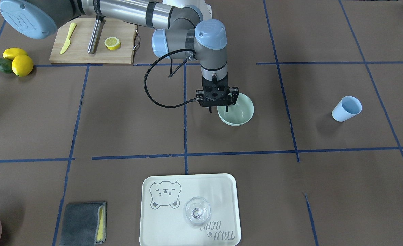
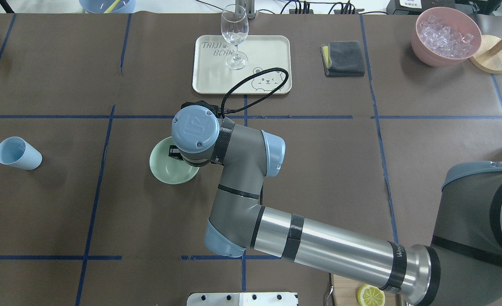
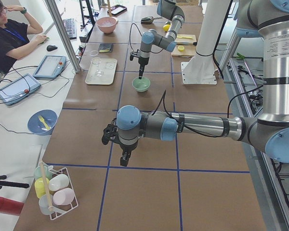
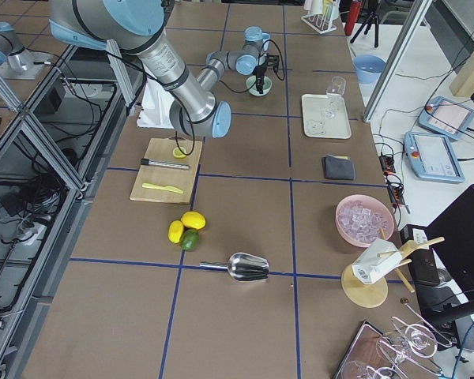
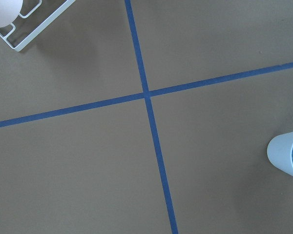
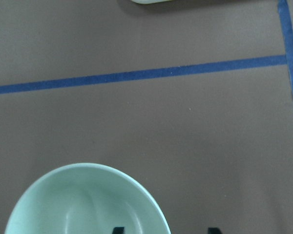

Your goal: Pour ice into bowl

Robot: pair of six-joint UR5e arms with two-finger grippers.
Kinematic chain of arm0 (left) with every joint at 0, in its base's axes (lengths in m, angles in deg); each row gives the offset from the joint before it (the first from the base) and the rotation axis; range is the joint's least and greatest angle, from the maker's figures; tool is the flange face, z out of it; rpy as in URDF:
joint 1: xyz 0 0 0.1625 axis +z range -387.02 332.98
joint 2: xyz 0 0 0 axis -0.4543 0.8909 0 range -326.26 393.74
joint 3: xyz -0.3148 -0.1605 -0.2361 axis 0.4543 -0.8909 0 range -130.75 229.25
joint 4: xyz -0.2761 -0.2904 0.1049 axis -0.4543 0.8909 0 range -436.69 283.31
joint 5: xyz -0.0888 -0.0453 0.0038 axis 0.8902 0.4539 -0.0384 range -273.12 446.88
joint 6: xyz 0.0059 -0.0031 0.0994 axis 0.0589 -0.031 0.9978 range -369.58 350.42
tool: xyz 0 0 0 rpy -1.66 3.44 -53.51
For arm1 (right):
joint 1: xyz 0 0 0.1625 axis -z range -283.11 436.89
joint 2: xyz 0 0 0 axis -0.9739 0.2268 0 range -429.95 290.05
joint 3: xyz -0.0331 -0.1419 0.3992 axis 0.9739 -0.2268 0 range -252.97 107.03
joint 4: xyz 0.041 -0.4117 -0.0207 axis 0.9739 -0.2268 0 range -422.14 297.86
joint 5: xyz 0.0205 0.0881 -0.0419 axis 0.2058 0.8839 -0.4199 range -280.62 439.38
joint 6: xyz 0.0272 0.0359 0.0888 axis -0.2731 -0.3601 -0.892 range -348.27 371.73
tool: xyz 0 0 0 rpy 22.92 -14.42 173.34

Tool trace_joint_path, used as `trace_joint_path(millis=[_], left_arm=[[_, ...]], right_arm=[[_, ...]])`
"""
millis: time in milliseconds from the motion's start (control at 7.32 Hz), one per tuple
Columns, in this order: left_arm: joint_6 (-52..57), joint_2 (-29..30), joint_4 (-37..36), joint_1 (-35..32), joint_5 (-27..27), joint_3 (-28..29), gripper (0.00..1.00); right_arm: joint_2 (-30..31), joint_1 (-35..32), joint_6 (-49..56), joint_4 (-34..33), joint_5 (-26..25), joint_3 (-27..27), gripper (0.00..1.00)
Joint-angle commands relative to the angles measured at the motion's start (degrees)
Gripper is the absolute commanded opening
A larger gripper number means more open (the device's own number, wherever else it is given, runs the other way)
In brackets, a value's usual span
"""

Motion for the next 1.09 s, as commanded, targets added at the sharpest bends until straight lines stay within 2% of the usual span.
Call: trace_joint_path(millis=[0,137,273,410,547,820,957], left_arm=[[0.04,0.35,0.42,0.03,0.00,-0.14,1.00],[0.04,0.88,0.51,0.12,0.00,-0.23,1.00],[0.13,1.32,0.69,0.21,-0.61,-0.49,1.00],[0.13,1.93,0.69,0.38,-0.44,-0.67,1.00],[0.04,2.98,0.69,0.47,-0.53,-0.76,1.00],[0.30,5.45,1.47,0.56,-0.27,-0.76,1.00],[0.04,6.93,7.48,0.56,-0.44,0.20,1.00]], right_arm=[[1.09,-6.62,6.07,-7.13,3.99,4.93,1.00],[4.49,-9.52,12.30,-13.81,4.08,11.66,1.00],[10.71,-14.16,20.62,-14.92,7.48,18.69,1.00],[16.69,-20.47,28.45,-14.93,15.61,22.41,1.00],[21.97,-27.24,38.54,-14.93,21.34,24.45,1.00],[34.62,-37.71,60.32,-14.93,26.47,27.80,1.00],[39.72,-43.77,71.22,-14.84,28.93,27.38,1.00]])
